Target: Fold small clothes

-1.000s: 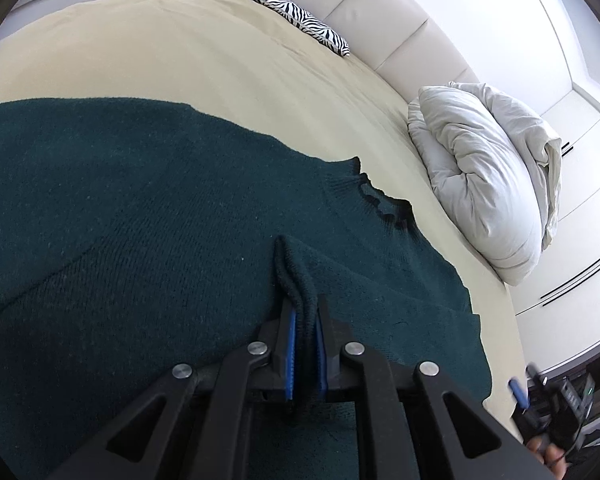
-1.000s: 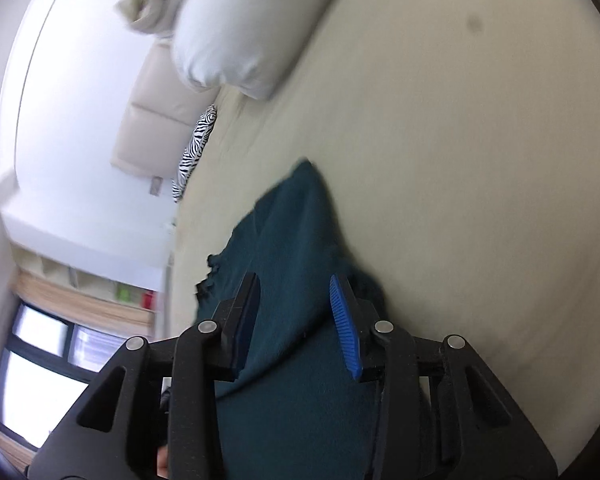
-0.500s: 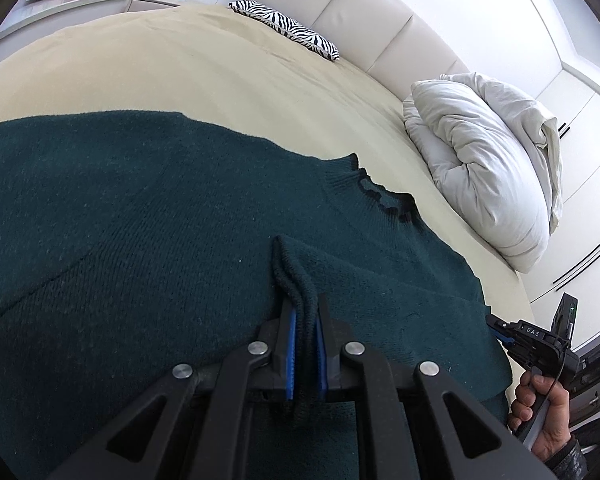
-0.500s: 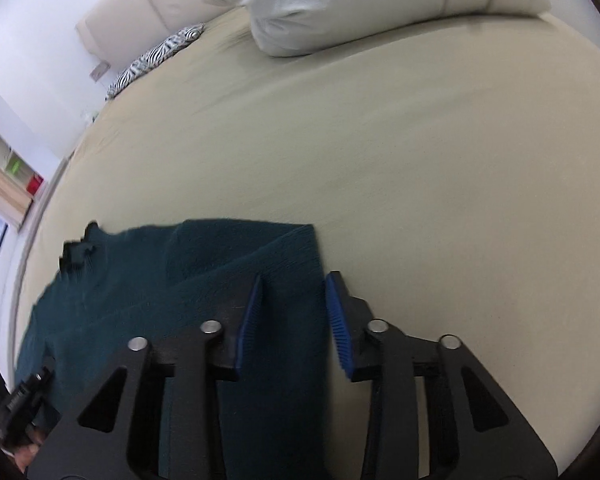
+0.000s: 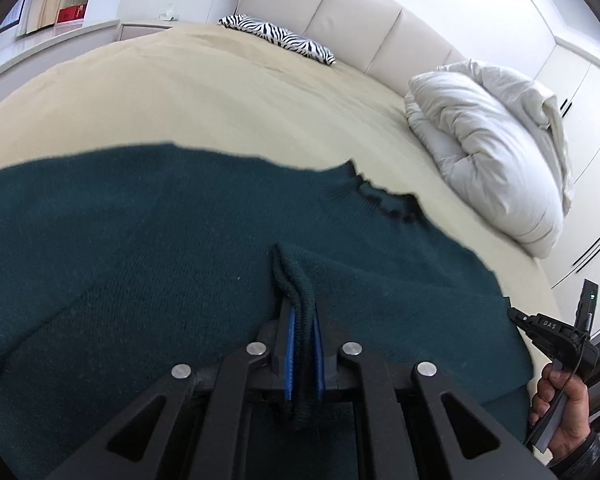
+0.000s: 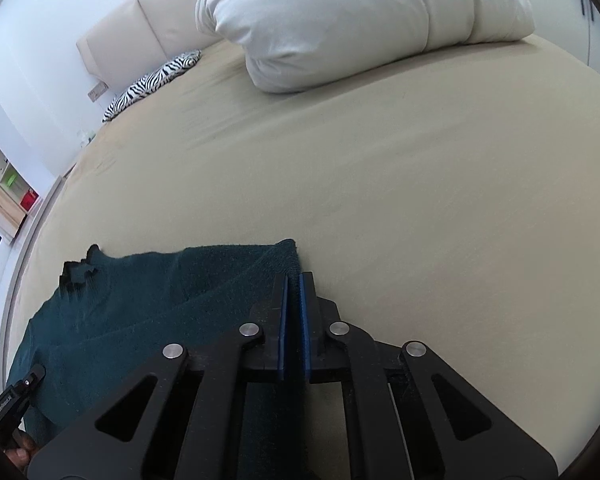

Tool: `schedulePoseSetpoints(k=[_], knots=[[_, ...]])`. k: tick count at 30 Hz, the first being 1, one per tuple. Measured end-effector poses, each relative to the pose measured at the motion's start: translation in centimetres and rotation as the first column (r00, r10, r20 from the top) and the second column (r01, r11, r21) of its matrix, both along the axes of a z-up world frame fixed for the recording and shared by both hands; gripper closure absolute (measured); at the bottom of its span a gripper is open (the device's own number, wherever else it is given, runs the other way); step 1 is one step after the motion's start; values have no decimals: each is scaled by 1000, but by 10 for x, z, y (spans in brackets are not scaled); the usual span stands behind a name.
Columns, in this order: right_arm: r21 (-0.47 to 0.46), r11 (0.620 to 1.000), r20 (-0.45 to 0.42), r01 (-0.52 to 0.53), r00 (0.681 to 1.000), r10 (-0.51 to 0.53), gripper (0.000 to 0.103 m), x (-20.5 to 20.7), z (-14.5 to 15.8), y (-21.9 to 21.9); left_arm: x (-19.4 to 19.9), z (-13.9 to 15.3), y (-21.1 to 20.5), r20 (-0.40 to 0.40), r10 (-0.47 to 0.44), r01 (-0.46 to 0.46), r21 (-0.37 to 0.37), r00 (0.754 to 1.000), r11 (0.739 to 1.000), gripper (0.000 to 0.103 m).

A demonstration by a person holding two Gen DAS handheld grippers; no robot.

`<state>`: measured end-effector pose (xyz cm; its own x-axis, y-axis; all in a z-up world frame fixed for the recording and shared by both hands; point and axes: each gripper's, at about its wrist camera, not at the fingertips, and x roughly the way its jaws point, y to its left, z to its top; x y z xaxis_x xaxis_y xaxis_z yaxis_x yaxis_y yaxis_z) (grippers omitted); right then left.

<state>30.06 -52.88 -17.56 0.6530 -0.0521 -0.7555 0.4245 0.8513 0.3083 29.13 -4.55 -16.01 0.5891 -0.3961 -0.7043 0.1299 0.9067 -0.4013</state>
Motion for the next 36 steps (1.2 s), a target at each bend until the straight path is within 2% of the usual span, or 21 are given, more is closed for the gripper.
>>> schedulePoseSetpoints(k=[1, 3, 5, 7, 9, 11, 13, 15, 18, 19, 21, 23, 25, 27, 29, 31, 32, 33, 34, 35, 36], knots=[[12, 1000, -46, 5, 999, -4, 99, 4, -15, -3, -1, -2, 0, 7, 0, 0, 7, 1000, 1000, 93], [25, 1000, -28, 5, 1000, -4, 99, 3, -24, -6, 0, -1, -1, 9, 0, 0, 16, 1000, 1000, 92], [-11, 1000, -48, -10, 999, 10, 99, 7, -19, -1, 0, 0, 1, 10, 0, 0, 12, 1000, 1000, 91], [1, 1000, -46, -14, 999, 14, 98, 5, -16, -4, -2, 1, 2, 6, 2, -2, 6, 1000, 1000, 90], [20, 1000, -43, 1, 999, 0, 96, -3, -8, -4, -2, 5, 0, -3, -10, 10, 36, 1000, 999, 89], [-25, 1000, -47, 17, 999, -18, 94, -16, 6, 5, -3, 7, -4, -5, -12, 13, 73, 1000, 997, 86], [-21, 999, 22, -24, 999, 25, 94, -31, 23, 25, -4, 7, -7, 0, -7, 7, 94, 1000, 996, 85], [-33, 996, 28, -87, 996, 88, 94, -43, 27, 47, -4, 5, -7, 1, 1, -1, 90, 1000, 996, 85], [-35, 988, -77, -153, 986, 150, 95, -44, -2, 68, -2, 4, -5, -9, -4, 5, 73, 1000, 997, 85], [-38, 987, -52, -159, 986, 157, 95, -47, -9, 68, -1, 5, -3, -17, -8, 9, 66, 1000, 998, 85], [7, 989, 2, -146, 989, 146, 95, -51, -7, 61, -2, 10, 3, -39, -17, 19, 47, 999, 999, 80], [43, 995, 11, -95, 995, 95, 95, -59, 5, 56, -10, 21, 18, -41, 13, -12, 23, 999, 1000, 56], [13, 998, 37, -60, 998, 59, 93, -70, 20, 57, -24, 37, 37, -6, 62, -61, 29, 998, 998, 37], [1, 999, 61, -45, 997, 45, 87, -88, 34, 64, -42, 52, 62, 38, 95, -96, 13, 995, 995, 33], [11, 998, 96, -56, 994, 54, 86, -106, 51, 74, -67, 63, 104, 40, 145, -143, -56, 989, 988, 33], [-2, 997, 122, -74, 990, 74, 81, -121, 61, 86, -90, 66, 148, 27, 216, -212, -116, 976, 970, 33], [-3, 996, 139, -93, 986, 92, 72, -129, 68, 99, -103, 65, 172, 15, 264, -259, -145, 965, 955, 32], [9, 994, 153, -113, 982, 110, 57, -139, 71, 105, -111, 63, 191, 1, 302, -297, -171, 953, 939, 31], [25, 990, 175, -140, 976, 134, 49, -145, 75, 118, -122, 59, 214, -22, 351, -348, -206, 936, 915, 27], [36, 986, 193, -162, 969, 152, 34, -152, 79, 129, -134, 54, 242, -53, 404, -404, -253, 913, 879, 25], [44, 981, 212, -186, 962, 173, 26, -160, 82, 141, -144, 48, 263, -81, 446, -450, -288, 891, 846, 24]])
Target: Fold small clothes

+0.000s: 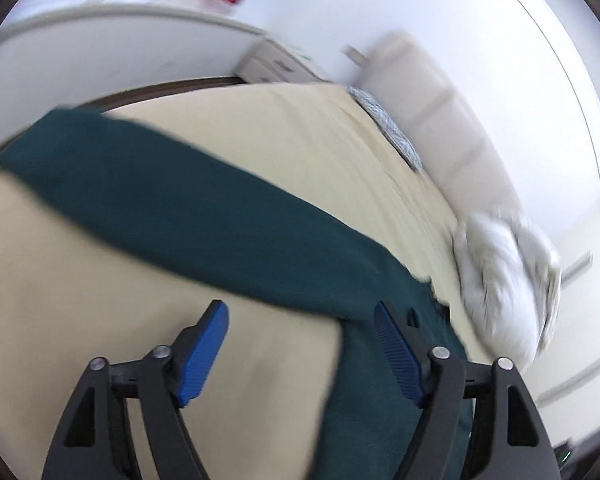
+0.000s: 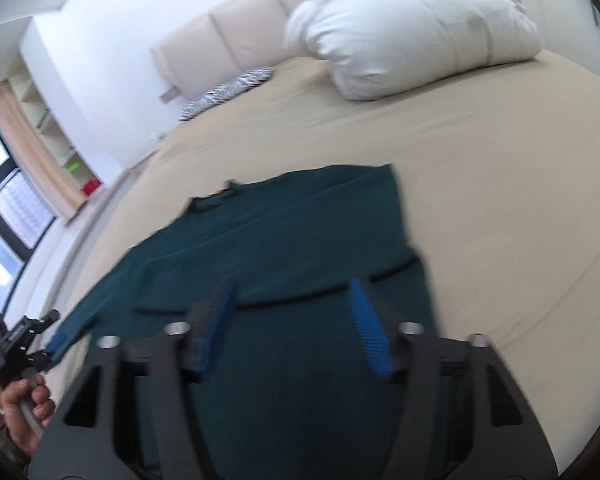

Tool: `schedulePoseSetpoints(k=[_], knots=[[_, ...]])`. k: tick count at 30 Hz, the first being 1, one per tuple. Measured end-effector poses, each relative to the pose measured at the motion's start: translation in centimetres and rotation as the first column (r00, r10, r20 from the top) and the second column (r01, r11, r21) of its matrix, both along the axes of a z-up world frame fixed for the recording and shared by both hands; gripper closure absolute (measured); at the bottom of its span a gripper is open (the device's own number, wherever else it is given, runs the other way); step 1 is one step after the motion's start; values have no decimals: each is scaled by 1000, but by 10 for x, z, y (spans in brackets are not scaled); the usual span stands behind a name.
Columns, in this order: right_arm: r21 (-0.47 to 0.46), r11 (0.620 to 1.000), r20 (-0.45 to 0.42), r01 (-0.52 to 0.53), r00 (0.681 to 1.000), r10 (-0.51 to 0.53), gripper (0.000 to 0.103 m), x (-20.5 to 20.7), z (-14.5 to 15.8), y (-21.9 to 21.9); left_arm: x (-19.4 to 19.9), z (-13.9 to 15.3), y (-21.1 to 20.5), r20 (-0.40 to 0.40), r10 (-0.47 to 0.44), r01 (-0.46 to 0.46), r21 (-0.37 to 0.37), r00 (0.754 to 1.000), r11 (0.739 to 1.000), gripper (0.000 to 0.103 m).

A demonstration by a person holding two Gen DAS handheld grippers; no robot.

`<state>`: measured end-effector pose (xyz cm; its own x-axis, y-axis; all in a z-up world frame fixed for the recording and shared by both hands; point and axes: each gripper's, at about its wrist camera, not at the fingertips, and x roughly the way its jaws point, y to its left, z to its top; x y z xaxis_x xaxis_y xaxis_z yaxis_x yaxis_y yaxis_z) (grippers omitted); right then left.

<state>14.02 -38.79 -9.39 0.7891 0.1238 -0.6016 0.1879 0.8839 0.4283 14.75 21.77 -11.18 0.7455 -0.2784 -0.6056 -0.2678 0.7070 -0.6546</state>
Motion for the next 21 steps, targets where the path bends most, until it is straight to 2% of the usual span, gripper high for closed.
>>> schedulePoseSetpoints(k=[3, 5, 6, 7, 8, 10, 15, 18, 19, 20, 21], knots=[[40, 993, 5, -107, 994, 107, 26, -9, 3, 42, -26, -18, 60, -28, 123, -126, -118, 992, 985, 24], [97, 982, -11, -165, 986, 167, 26, -10, 0, 65, -40, -28, 89, -27, 192, -194, -205, 981, 959, 24], [115, 975, -14, -192, 981, 195, 26, -12, -2, 77, -47, -34, 103, -30, 234, -234, -244, 972, 941, 24], [124, 970, -18, -208, 977, 212, 26, -14, -2, 85, -54, -41, 119, -31, 281, -277, -304, 959, 912, 25], [133, 966, -23, -221, 974, 226, 26, -16, -2, 95, -57, -47, 129, -24, 306, -294, -358, 952, 886, 26], [148, 961, -27, -233, 970, 240, 26, -18, -2, 105, -58, -53, 143, -27, 344, -323, -420, 939, 848, 27], [162, 960, -21, -229, 972, 235, 26, -30, 5, 115, -40, -67, 159, -61, 412, -387, -488, 909, 782, 27], [168, 961, -20, -220, 974, 226, 26, -46, 11, 118, -32, -72, 175, -93, 452, -432, -514, 887, 741, 35], [165, 962, -21, -216, 975, 223, 26, -50, 12, 117, -31, -72, 176, -106, 464, -450, -505, 879, 736, 45], [165, 963, -20, -213, 975, 219, 26, -54, 12, 115, -30, -71, 178, -120, 471, -466, -484, 874, 741, 59], [166, 963, -20, -211, 976, 217, 26, -58, 12, 112, -30, -71, 180, -132, 474, -477, -461, 871, 749, 65]])
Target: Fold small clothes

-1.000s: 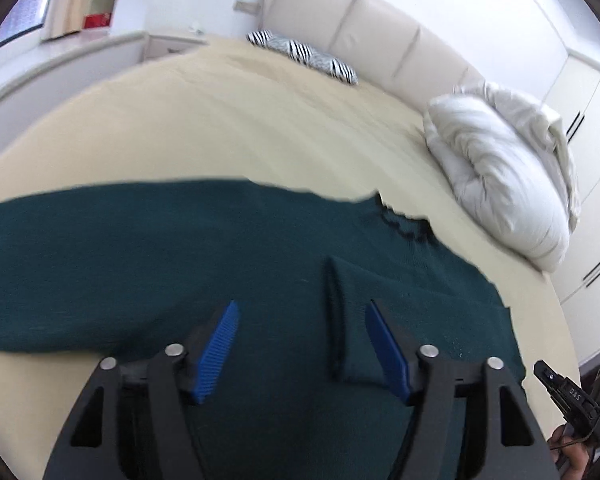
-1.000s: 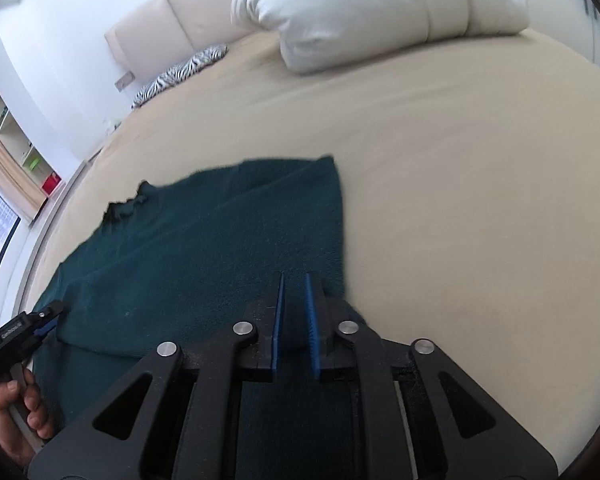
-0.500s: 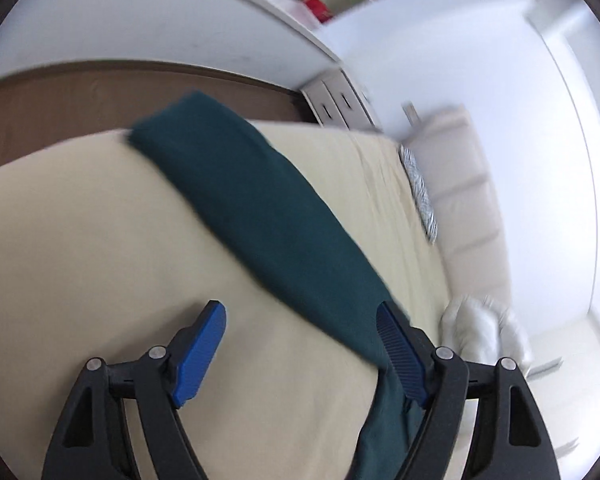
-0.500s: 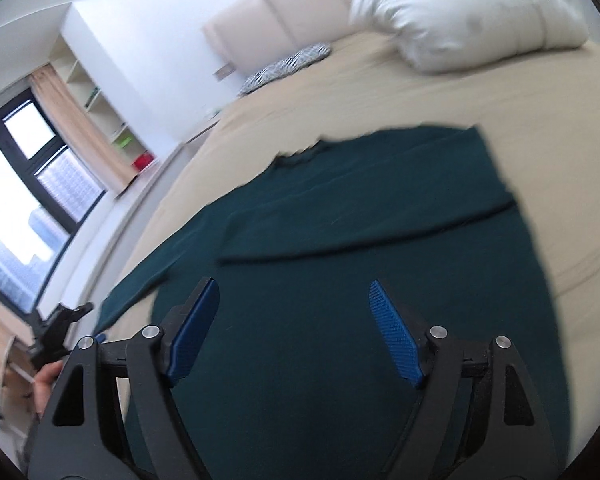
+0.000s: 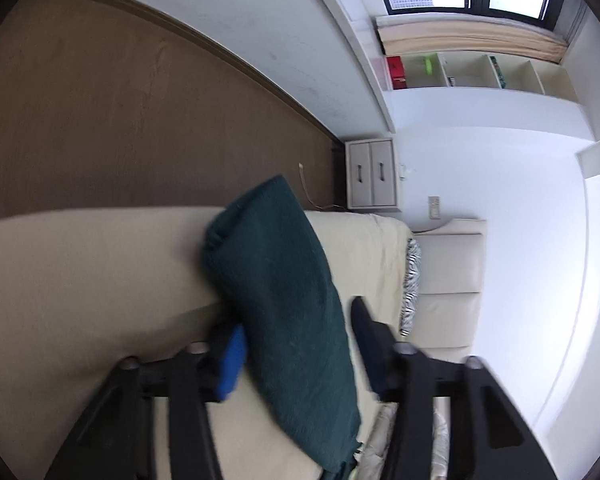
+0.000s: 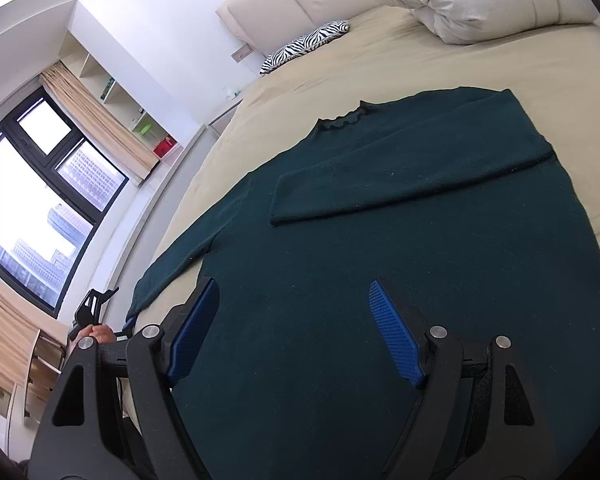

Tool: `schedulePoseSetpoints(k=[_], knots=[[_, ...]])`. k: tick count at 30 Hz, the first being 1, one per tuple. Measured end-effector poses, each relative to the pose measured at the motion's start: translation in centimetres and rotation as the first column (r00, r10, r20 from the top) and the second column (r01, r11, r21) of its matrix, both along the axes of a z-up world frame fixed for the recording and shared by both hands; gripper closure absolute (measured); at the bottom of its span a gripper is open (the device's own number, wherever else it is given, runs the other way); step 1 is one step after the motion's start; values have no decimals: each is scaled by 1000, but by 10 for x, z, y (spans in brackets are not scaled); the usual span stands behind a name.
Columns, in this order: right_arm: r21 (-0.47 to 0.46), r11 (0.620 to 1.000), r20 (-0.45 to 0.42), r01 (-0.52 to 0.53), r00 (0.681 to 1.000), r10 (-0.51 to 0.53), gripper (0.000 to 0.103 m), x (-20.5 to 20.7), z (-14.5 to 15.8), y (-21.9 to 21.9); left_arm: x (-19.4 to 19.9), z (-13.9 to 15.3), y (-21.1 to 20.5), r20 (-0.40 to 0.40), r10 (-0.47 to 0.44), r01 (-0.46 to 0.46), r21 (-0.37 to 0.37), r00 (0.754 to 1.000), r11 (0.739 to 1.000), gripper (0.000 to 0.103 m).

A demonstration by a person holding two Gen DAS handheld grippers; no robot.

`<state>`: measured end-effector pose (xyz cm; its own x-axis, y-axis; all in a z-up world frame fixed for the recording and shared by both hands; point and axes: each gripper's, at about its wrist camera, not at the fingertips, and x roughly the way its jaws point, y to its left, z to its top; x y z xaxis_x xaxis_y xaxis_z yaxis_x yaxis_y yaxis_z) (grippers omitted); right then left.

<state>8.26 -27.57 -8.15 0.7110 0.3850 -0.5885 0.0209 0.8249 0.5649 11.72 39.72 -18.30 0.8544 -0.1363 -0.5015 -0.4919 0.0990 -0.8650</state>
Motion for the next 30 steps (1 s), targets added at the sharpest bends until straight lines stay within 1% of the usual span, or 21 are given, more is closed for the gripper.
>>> schedulePoseSetpoints(k=[2, 4, 5, 7, 9, 10, 11, 12, 13, 15, 16, 17, 18, 19, 20, 21, 22, 25, 27, 28, 30], knots=[[3, 1000, -6, 8, 1000, -8, 27, -3, -2, -6, -2, 3, 1, -36, 2, 0, 34, 999, 999, 86], [18, 1000, -15, 21, 1000, -21, 27, -3, -9, -16, -2, 15, -8, -44, -4, 9, 101, 999, 995, 95], [22, 999, -17, 25, 1000, -25, 27, -2, -11, -20, -1, 28, -17, -46, -21, 28, 159, 999, 987, 95], [29, 999, -23, 39, 999, -39, 28, -4, -17, -28, 11, 60, -46, -45, -86, 95, 295, 995, 951, 95], [41, 998, -27, 48, 999, -47, 29, 0, -23, -37, 29, 90, -78, -45, -165, 169, 399, 985, 901, 95], [46, 997, -27, 56, 998, -55, 29, -2, -25, -40, 38, 105, -98, -51, -211, 210, 456, 976, 865, 95], [50, 997, -28, 63, 998, -62, 29, -4, -27, -43, 47, 125, -128, -62, -267, 258, 536, 962, 804, 95], [56, 996, -27, 70, 997, -69, 29, -5, -29, -47, 53, 138, -153, -74, -313, 294, 593, 947, 750, 95], [61, 995, -26, 78, 997, -77, 29, -7, -30, -51, 59, 151, -185, -97, -366, 336, 657, 925, 675, 95], [68, 993, -25, 97, 995, -95, 29, -12, -34, -59, 66, 168, -250, -151, -449, 392, 765, 881, 512, 95], [74, 991, -26, 108, 994, -106, 29, -15, -36, -65, 71, 172, -275, -172, -481, 409, 797, 860, 445, 95], [80, 989, -27, 120, 993, -118, 29, -17, -38, -71, 73, 172, -318, -213, -533, 441, 829, 819, 345, 95], [83, 988, -29, 131, 991, -129, 29, -19, -40, -75, 75, 170, -340, -233, -561, 456, 838, 795, 298, 95], [91, 985, -33, 149, 989, -146, 29, -22, -43, -83, 74, 166, -369, -258, -592, 472, 849, 763, 239, 95], [99, 982, -37, 162, 987, -159, 29, -24, -46, -88, 72, 157, -406, -294, -623, 489, 857, 725, 165, 95], [108, 978, -42, 177, 984, -173, 29, -27, -49, -94, 74, 155, -428, -315, -637, 498, 858, 703, 126, 95], [115, 975, -47, 191, 981, -186, 29, -30, -52, -101, 73, 148, -453, -340, -657, 508, 858, 673, 77, 95], [121, 967, -54, 222, 975, -217, 29, -37, -59, -118, 65, 117, -522, -441, -676, 526, 845, 590, -92, 94], [124, 963, -61, 239, 971, -233, 29, -40, -64, -127, 65, 97, -536, -489, -662, 552, 823, 569, -134, 91], [126, 961, -68, 246, 969, -239, 29, -41, -66, -131, 69, 88, -536, -510, -654, 572, 808, 559, -141, 89], [127, 958, -86, 255, 966, -246, 29, -39, -72, -138, 67, 78, -533, -533, -652, 603, 785, 539, -142, 80]])
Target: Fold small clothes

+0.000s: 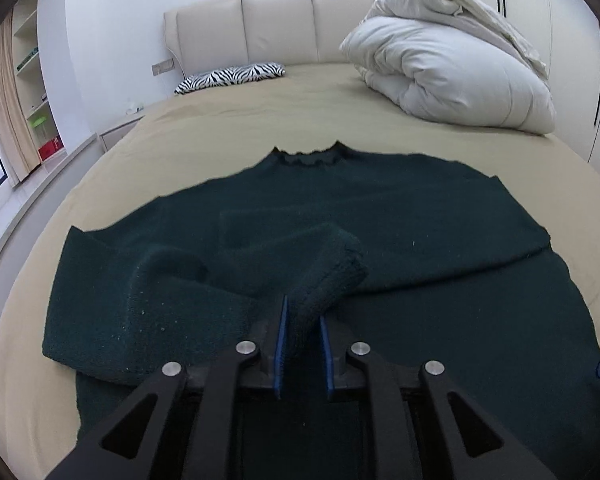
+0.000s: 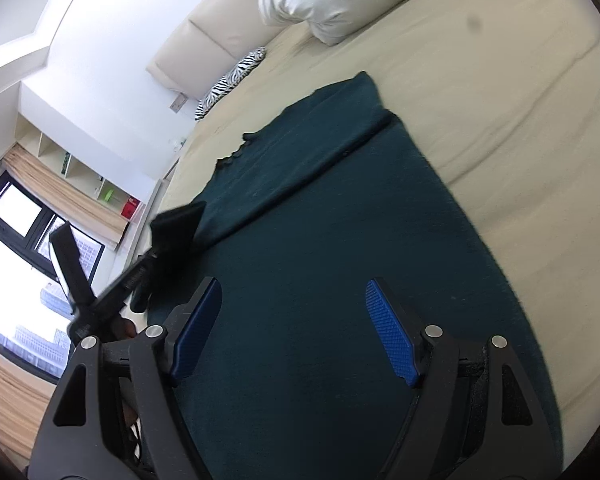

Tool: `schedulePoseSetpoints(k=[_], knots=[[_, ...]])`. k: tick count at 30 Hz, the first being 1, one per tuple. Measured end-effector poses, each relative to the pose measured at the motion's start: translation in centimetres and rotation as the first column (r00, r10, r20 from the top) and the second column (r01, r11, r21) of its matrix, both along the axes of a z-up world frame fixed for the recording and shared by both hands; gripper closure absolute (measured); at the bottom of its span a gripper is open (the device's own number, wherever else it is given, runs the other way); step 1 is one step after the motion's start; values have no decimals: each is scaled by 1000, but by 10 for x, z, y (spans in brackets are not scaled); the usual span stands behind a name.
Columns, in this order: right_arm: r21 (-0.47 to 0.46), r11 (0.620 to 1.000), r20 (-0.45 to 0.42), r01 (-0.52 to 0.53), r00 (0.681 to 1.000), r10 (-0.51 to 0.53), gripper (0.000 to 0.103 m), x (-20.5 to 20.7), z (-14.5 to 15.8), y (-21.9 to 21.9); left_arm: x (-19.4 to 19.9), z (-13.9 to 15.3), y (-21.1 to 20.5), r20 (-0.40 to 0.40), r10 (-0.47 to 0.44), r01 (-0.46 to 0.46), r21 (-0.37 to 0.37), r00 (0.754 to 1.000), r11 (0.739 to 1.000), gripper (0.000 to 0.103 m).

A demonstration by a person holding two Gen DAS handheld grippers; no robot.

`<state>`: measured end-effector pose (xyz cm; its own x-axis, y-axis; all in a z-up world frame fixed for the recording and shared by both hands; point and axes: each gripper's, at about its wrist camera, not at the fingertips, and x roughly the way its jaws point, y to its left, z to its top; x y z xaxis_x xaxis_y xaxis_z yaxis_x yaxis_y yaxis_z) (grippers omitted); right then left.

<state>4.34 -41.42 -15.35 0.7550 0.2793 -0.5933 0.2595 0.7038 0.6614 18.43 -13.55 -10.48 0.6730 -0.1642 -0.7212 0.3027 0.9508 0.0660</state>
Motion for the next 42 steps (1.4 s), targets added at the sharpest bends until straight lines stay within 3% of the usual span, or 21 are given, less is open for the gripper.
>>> schedulePoseSetpoints(k=[2, 4, 5, 7, 14, 18, 22, 23, 25, 26, 29, 36, 42], knots=[[8, 1000, -20, -2, 1000, 2, 29, 6, -5, -2, -6, -4, 13, -18, 5, -5, -11, 1000, 1000, 50], [24, 999, -44, -21, 999, 22, 28, 18, -10, -1, -15, -4, 24, -17, 5, -6, -33, 1000, 999, 31], [28, 999, -50, -36, 998, 37, 28, 27, -10, 2, -21, -5, 30, -21, 0, -1, -40, 1000, 999, 28], [25, 997, -49, -78, 996, 79, 28, 48, -7, 14, -39, -9, 40, -43, -3, 1, -46, 999, 999, 28], [-2, 963, -25, -270, 963, 270, 28, 143, 13, 71, -77, 2, 108, -62, 69, -80, -212, 996, 974, 28], [-41, 949, -77, -313, 948, 309, 28, 193, 11, 100, -79, 10, 147, -69, 125, -140, -280, 990, 950, 28], [-91, 927, -186, -363, 921, 342, 31, 232, -7, 128, -77, 13, 178, -87, 169, -189, -329, 982, 925, 28], [-109, 924, -192, -367, 920, 343, 34, 235, -7, 132, -78, 13, 185, -91, 181, -201, -334, 979, 921, 29], [-155, 909, -199, -388, 913, 356, 53, 240, -3, 143, -79, 14, 194, -91, 189, -209, -349, 978, 913, 28], [-159, 905, -204, -396, 910, 362, 76, 241, -1, 146, -79, 15, 198, -90, 195, -214, -357, 977, 909, 29], [-215, 891, -200, -399, 911, 360, 94, 236, 8, 154, -76, 17, 204, -88, 206, -224, -372, 975, 901, 29], [-341, 846, -141, -409, 912, 385, 96, 219, 50, 172, -68, 19, 214, -93, 236, -253, -399, 967, 882, 29], [-333, 878, 27, -345, 927, 375, 97, 208, 98, 149, -49, 31, 237, -56, 296, -294, -395, 954, 871, 28]])
